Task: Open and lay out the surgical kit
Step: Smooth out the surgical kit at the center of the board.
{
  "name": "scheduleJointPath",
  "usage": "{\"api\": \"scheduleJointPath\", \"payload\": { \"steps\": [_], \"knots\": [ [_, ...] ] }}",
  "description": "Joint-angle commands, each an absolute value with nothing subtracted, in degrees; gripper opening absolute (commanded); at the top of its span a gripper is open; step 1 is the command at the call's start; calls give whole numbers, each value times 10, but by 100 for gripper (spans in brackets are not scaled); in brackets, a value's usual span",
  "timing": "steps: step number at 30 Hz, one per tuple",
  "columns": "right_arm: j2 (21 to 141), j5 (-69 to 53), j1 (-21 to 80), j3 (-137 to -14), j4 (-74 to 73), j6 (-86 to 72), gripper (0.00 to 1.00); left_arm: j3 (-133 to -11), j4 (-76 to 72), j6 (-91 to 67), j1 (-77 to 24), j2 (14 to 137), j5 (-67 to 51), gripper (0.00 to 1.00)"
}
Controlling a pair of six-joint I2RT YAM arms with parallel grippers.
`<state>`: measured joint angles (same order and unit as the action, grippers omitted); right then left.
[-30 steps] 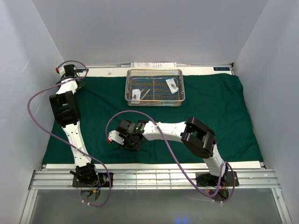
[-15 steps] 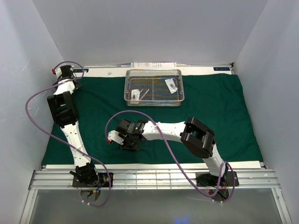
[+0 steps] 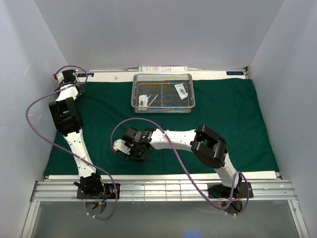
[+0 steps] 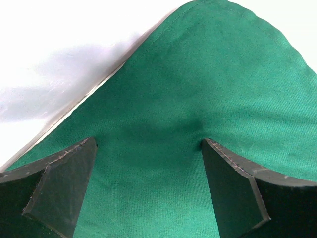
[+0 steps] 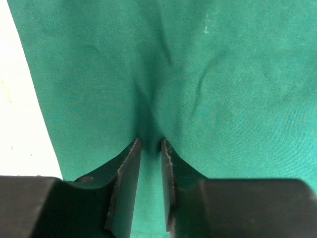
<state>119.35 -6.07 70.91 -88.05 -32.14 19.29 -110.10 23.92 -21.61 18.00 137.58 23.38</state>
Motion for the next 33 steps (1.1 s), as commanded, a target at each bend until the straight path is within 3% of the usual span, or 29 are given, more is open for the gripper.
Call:
{"api": "scheduleJointPath", "payload": {
  "steps": [1, 15, 24, 33],
  "knots": [
    [1220, -62, 716, -899, -344, 191, 36, -1097, 301, -213, 199, 1379, 243, 98],
    [1170, 23, 683, -992, -373, 180, 78, -1133, 352, -247, 166, 1284, 209, 98],
    [1059, 110, 548, -964, -388, 65, 87, -1074, 373, -286, 135, 1182, 141, 98],
    [956, 160, 377, -876, -386, -104, 86, -986, 355, -297, 82, 1091, 110, 98]
  ]
}}
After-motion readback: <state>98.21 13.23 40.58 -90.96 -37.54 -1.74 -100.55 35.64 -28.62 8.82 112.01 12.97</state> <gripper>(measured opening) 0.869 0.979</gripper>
